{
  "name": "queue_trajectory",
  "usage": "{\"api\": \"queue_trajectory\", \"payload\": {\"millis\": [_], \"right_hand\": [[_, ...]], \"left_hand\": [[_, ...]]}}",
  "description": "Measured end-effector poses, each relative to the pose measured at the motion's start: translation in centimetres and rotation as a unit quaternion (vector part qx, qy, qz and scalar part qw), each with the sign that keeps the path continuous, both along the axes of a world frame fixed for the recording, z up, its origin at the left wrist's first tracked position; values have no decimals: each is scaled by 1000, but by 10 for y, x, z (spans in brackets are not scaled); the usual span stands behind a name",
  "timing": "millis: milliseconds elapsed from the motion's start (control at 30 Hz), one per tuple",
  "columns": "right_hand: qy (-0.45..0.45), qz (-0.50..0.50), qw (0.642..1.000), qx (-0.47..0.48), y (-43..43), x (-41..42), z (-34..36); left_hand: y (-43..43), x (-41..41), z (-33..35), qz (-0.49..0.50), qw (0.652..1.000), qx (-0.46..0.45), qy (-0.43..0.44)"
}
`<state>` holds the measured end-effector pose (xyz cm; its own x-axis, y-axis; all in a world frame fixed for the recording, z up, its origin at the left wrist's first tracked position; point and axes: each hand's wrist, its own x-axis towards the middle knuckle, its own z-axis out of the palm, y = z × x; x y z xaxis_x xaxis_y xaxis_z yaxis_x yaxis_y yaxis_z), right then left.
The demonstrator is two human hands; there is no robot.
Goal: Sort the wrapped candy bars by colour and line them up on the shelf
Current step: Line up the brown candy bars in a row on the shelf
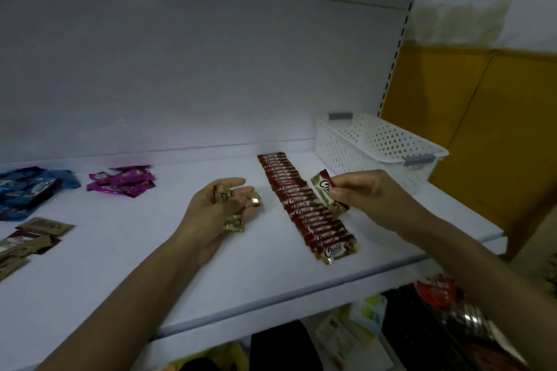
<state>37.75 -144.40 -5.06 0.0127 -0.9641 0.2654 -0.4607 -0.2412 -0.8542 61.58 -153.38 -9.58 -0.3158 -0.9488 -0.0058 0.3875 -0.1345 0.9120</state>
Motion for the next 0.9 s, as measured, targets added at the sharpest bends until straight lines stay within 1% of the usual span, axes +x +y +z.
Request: {"api": "queue_trajectory", "payload": {"millis": [100, 167, 267, 500, 700, 900], "right_hand": [[108, 8, 994, -22, 22, -19, -2], [157, 23, 987, -15, 31, -23, -6], [164, 53, 985, 22, 38, -25, -15], [222, 28, 975, -19, 34, -17, -25], [265, 18, 964, -16, 31, -12, -25], [283, 26, 959, -16, 30, -12, -25]], "left_hand": [[0, -1, -1, -5, 1000, -10, -2], [0, -2, -1, -9, 1000, -14, -13], [-1, -1, -2, -13, 1000, -14, -17], [0, 0, -1, -15, 999, -19, -27], [0, -1, -2, -17, 999, -20, -29], [-1, 0, -2, -18, 999, -25, -31]]}}
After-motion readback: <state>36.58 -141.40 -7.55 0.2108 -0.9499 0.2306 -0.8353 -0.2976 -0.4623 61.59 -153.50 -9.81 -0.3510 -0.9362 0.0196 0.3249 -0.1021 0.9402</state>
